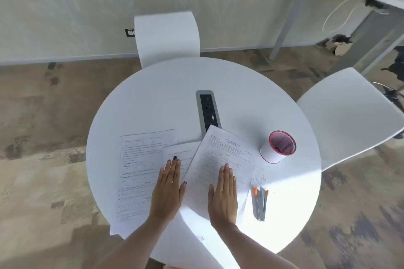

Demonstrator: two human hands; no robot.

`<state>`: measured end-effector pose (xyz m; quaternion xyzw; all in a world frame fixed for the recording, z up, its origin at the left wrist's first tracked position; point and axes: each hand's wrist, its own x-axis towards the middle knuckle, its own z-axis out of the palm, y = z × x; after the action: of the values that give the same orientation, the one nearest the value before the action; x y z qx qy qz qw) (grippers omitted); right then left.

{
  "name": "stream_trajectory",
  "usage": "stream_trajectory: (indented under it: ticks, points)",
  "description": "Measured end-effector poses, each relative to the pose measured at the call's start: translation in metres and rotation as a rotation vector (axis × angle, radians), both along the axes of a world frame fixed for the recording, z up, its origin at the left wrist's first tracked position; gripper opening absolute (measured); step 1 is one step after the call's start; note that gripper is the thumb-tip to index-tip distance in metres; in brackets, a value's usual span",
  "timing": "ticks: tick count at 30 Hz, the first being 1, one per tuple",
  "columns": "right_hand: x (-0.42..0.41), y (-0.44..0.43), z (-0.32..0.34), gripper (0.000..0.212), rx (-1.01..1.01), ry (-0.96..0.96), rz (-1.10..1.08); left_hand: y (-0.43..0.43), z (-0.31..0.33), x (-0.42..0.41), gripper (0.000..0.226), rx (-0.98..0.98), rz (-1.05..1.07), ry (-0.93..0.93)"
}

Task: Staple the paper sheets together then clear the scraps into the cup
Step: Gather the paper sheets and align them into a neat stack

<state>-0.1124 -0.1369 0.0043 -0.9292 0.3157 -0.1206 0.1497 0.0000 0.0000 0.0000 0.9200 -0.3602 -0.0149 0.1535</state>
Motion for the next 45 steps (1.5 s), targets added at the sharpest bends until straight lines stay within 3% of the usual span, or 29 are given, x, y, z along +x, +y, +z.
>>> stream_trajectory:
  ticks: [4, 13, 17, 21, 28, 32, 37, 41, 45]
  points:
    - [-0.02, 0.001, -0.011, 0.057, 0.07, 0.047, -0.061, 0.005, -0.014, -0.012, 0.062, 0.116, 0.014, 0.093]
    - [-0.035, -0.001, -0.014, 0.054, 0.08, 0.062, -0.211, 0.004, -0.017, -0.014, 0.065, 0.157, 0.011, 0.174]
    - [-0.023, -0.001, -0.004, 0.052, 0.142, 0.011, -0.479, 0.005, -0.018, -0.015, 0.065, 0.156, 0.006, 0.155]
    - [-0.007, -0.003, 0.015, 0.069, 0.329, 0.092, -0.75, 0.005, -0.019, -0.016, 0.065, 0.132, 0.011, 0.162]
    - [0.004, -0.017, 0.026, 0.076, 0.49, 0.167, -0.952, 0.005, -0.017, -0.015, 0.065, 0.145, -0.005, 0.21]
    - [-0.001, -0.021, 0.023, 0.05, 0.56, -0.087, -0.936, 0.005, -0.017, -0.012, 0.068, 0.117, -0.026, 0.234]
    - [-0.011, -0.026, 0.036, 0.013, 0.555, -0.388, -0.837, 0.004, -0.007, -0.006, 0.097, 0.063, -0.026, 0.337]
    - [-0.013, -0.031, 0.053, 0.005, 0.62, -0.465, -0.754, -0.007, 0.026, 0.002, 0.056, -0.206, 0.164, 0.622]
    - [-0.016, -0.035, 0.061, 0.004, 0.713, -0.462, -0.644, -0.011, 0.052, 0.02, 0.057, -0.576, 0.398, 0.948]
